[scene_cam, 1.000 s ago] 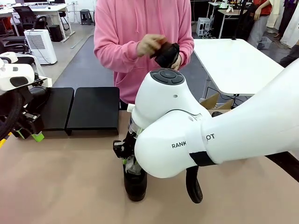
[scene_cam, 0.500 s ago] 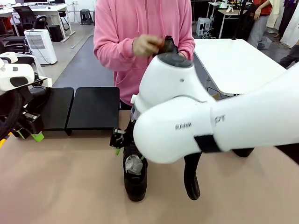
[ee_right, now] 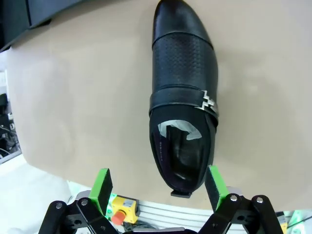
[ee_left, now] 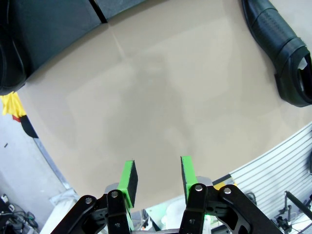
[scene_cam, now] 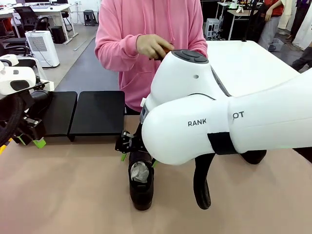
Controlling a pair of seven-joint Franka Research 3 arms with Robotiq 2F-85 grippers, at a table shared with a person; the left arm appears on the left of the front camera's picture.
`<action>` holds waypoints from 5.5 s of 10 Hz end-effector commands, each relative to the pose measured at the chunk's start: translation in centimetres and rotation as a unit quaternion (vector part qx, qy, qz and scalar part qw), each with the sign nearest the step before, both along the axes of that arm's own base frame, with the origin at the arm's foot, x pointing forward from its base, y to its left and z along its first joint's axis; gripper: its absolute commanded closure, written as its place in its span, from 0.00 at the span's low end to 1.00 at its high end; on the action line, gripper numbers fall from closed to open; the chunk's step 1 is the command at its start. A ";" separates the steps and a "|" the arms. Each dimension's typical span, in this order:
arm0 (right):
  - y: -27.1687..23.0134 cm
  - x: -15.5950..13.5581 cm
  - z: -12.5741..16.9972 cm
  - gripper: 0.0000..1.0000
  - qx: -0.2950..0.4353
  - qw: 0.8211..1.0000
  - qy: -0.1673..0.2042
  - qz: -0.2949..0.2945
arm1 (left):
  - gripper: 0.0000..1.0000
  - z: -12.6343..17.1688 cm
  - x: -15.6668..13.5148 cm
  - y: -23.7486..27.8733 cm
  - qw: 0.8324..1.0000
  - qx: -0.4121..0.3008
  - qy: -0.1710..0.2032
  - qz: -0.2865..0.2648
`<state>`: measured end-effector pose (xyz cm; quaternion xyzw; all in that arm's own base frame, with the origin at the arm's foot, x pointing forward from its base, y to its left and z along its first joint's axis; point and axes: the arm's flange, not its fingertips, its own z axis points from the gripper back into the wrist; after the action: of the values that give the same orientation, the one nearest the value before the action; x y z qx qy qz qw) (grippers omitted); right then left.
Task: Organize the shoes by placing them on the stand.
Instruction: Place the Shoe from the middle of the table onto the Shoes Stand.
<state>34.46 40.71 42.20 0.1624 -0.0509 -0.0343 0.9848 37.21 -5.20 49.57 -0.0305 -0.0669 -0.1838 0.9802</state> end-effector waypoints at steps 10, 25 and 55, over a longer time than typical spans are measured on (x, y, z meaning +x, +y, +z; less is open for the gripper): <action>-9.2 0.2 3.4 0.00 -0.032 0.989 -0.002 -0.144 | 0.51 -0.5 -3.9 -5.1 0.999 -0.044 -0.008 -0.013; -11.7 1.2 3.3 0.00 -0.034 0.988 0.002 -0.154 | 0.51 -9.5 -2.4 -22.8 0.978 -0.092 0.047 0.180; -11.7 1.2 3.3 0.00 -0.034 0.988 0.002 -0.154 | 1.00 3.1 7.4 2.5 0.981 -0.017 -0.173 0.091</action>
<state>35.37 28.94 45.32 0.1044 -0.0770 -0.1926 0.9727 43.41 -2.81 52.68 -0.0173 -0.2323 -0.1048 0.9668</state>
